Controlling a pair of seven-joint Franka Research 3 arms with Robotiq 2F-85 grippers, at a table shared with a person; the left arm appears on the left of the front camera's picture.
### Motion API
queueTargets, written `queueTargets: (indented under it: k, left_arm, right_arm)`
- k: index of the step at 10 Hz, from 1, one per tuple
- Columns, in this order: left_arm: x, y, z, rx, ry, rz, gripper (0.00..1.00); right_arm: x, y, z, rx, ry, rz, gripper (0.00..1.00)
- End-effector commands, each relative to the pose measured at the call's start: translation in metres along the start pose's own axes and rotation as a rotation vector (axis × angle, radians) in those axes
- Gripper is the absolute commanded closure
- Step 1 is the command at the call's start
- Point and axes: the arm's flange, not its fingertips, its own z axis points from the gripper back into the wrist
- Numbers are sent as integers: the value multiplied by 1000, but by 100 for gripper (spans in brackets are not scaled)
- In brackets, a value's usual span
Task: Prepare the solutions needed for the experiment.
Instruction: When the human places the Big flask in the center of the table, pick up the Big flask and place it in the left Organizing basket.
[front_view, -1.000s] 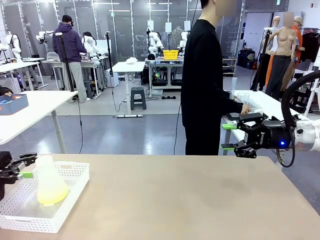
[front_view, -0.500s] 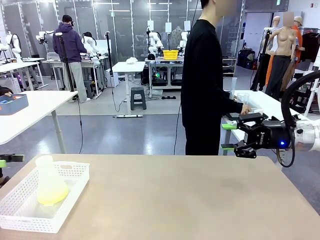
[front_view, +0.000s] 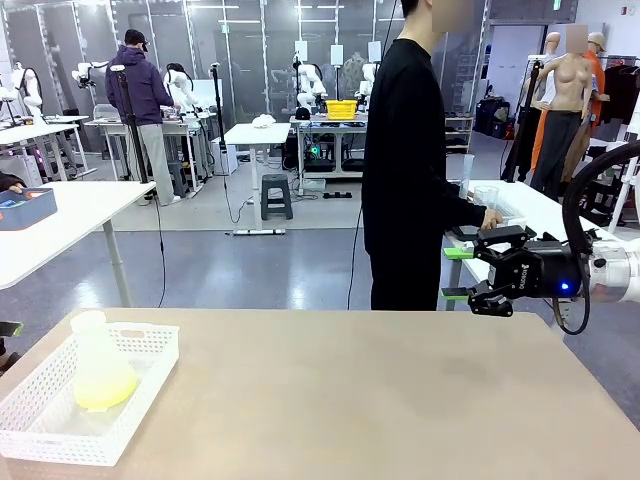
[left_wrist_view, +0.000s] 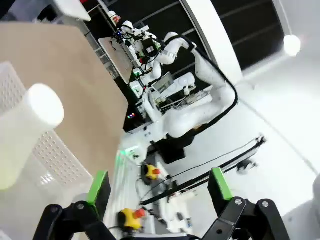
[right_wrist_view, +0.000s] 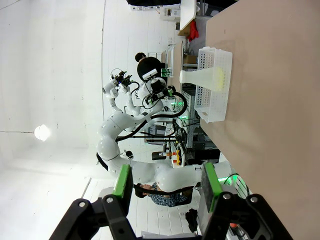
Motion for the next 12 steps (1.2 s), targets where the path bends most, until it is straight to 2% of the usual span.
queueTargets:
  k: [1, 3, 5, 12]
  left_arm:
    - [9, -5, -15, -18, -53, 129, 0]
    - [9, 1, -16, 44, -53, 286, 0]
    - [15, 2, -17, 10, -62, 352, 0]
    - [7, 9, -10, 13, -36, 319, 0]
  right_arm:
    - [0, 1, 1, 7, 0, 9, 30]
    - [0, 1, 1, 7, 0, 9, 30]
    - [0, 1, 1, 7, 0, 9, 30]
    - [0, 1, 1, 7, 0, 9, 30]
